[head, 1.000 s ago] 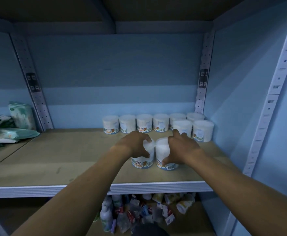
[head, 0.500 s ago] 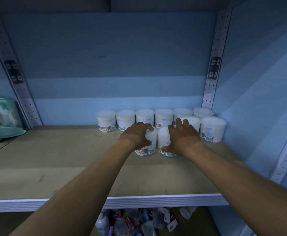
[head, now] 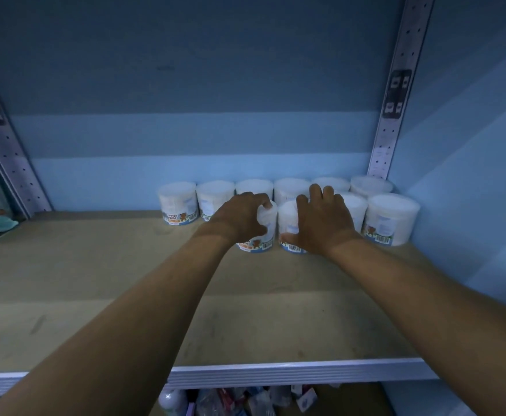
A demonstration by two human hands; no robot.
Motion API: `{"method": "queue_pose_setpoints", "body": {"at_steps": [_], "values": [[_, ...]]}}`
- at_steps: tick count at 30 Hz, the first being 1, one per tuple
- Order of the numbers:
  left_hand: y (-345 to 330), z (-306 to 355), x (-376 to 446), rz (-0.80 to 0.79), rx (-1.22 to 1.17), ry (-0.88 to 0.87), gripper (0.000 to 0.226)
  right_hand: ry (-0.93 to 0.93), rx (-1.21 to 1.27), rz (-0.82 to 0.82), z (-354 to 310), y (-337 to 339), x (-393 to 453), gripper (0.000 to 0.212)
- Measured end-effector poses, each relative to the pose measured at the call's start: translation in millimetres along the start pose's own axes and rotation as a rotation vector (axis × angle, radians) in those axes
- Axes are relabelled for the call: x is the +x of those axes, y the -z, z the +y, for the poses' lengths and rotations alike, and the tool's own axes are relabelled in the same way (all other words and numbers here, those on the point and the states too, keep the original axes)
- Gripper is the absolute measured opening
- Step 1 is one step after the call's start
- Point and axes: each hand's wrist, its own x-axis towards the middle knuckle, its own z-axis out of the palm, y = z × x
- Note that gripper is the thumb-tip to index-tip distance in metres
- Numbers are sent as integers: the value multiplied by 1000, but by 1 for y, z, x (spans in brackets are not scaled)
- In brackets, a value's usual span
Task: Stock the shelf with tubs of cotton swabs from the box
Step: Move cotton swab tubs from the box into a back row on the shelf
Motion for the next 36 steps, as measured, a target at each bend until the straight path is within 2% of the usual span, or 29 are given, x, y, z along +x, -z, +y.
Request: {"method": "queue_pose_setpoints", "body": {"at_steps": [21,26,32,36], "values": [[-7,-11,16,32,16,-23,54,-42,-28,9,-1,-14,27,82],[-4,-9,13,30,0,-14,55,-36,-43,-30,-2,-10,27,82],[3,-3,-1,51,-52,-29,58,-42,24,-88,3,5,24,93],[19,8,-22,98,-38,-78,43,31,10,-49,-1,26,16,85]]}}
